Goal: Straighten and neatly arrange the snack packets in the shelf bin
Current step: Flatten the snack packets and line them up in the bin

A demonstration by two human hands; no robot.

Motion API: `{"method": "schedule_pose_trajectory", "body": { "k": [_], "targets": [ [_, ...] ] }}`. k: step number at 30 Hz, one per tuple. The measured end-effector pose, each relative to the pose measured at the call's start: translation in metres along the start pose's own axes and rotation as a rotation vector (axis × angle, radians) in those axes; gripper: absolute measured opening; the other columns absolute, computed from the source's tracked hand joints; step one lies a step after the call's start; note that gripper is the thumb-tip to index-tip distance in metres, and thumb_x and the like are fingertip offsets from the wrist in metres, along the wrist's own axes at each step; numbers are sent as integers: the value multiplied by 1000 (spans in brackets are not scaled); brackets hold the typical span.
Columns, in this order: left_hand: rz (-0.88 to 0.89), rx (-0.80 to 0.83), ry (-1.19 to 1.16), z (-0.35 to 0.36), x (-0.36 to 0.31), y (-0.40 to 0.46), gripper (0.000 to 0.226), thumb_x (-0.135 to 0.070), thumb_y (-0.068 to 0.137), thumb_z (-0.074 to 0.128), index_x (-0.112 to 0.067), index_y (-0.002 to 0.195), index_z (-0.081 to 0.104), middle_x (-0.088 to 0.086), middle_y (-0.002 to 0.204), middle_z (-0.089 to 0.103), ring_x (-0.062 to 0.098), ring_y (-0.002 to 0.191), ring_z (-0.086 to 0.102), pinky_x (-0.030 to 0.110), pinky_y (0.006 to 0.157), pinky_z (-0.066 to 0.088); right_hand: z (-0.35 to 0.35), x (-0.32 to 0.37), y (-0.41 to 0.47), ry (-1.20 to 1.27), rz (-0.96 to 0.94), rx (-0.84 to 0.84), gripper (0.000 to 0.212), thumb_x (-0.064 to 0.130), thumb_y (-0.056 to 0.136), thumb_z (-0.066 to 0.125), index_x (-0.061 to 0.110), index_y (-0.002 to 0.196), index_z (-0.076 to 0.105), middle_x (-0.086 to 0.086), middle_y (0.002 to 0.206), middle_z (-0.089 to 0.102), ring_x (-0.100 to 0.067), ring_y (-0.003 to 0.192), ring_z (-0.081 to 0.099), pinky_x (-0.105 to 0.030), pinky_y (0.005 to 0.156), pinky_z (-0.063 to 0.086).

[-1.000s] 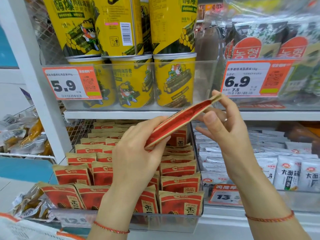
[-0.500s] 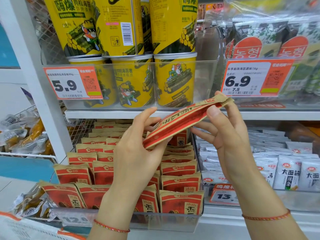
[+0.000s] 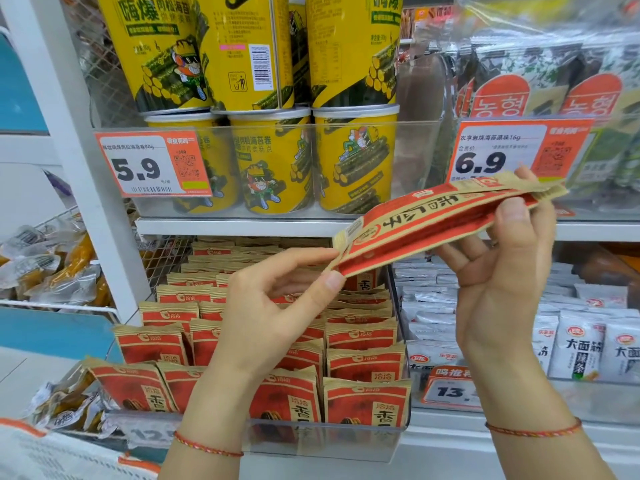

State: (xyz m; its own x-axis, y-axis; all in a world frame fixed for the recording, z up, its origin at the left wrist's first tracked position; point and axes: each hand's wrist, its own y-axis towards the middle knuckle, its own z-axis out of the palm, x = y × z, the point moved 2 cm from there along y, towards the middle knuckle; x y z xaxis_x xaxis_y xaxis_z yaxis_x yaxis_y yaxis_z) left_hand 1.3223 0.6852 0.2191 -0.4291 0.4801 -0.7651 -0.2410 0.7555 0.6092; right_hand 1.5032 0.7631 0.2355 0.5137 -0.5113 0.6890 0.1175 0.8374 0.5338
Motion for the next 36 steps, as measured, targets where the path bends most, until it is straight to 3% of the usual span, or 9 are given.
{"method": "schedule_pose_trajectory", "body": {
  "k": [9, 12, 26, 29, 31, 34, 36],
  "targets": [
    [18, -82, -61, 4, -3, 1, 7, -27, 81, 72, -27, 88, 75, -17, 83, 75, 2, 81, 71, 11, 67, 50, -1, -4, 1, -2, 24, 31, 51, 48, 72, 57, 28, 117, 45, 16, 87, 65, -12, 79, 66, -25, 70, 54],
    [31, -111, 8, 4, -4, 1, 13, -20, 84, 66, -30, 86, 74, -22, 79, 74, 0, 78, 70, 11, 65, 49, -1, -5, 2, 2, 29, 33, 47, 48, 71, 58, 30, 114, 47, 17, 86, 65, -12, 79, 66, -25, 71, 54],
    [31, -192, 69, 1, -3, 3, 17, -25, 87, 61, -37, 83, 71, -21, 74, 72, 3, 68, 68, 19, 62, 53, 4, -7, -1, 2, 68, 53, 52, 47, 70, 59, 29, 118, 46, 17, 84, 67, -13, 81, 68, -26, 72, 54],
    [34, -179, 79, 1, -1, 3, 14, -26, 87, 62, -36, 87, 72, -22, 81, 73, 1, 77, 69, 16, 67, 52, 4, -7, -2, 7, 66, 28, 56, 47, 71, 59, 26, 121, 44, 15, 84, 66, -15, 82, 66, -26, 72, 54],
    [54, -134, 122, 2, -1, 2, 10, -34, 88, 64, -35, 94, 72, -22, 95, 73, -1, 93, 67, 12, 77, 48, 3, -6, -1, 15, 61, 6, 56, 48, 72, 58, 24, 120, 44, 13, 85, 64, -14, 81, 65, -26, 71, 54],
    [107, -31, 287, 10, -3, 0, 39, -53, 87, 57, -34, 119, 65, -25, 119, 64, -4, 118, 56, 11, 95, 42, 2, -5, -2, 27, 62, 13, 54, 48, 74, 58, 22, 119, 45, 12, 90, 64, -12, 84, 65, -27, 71, 53],
    [191, -8, 420, 19, -5, -2, 56, -54, 85, 59, -28, 134, 55, -26, 131, 53, -6, 126, 47, 12, 103, 37, 6, -5, -4, -2, 59, 41, 69, 51, 74, 67, 17, 128, 42, 12, 92, 65, -13, 88, 64, -26, 72, 54]
  ]
}}
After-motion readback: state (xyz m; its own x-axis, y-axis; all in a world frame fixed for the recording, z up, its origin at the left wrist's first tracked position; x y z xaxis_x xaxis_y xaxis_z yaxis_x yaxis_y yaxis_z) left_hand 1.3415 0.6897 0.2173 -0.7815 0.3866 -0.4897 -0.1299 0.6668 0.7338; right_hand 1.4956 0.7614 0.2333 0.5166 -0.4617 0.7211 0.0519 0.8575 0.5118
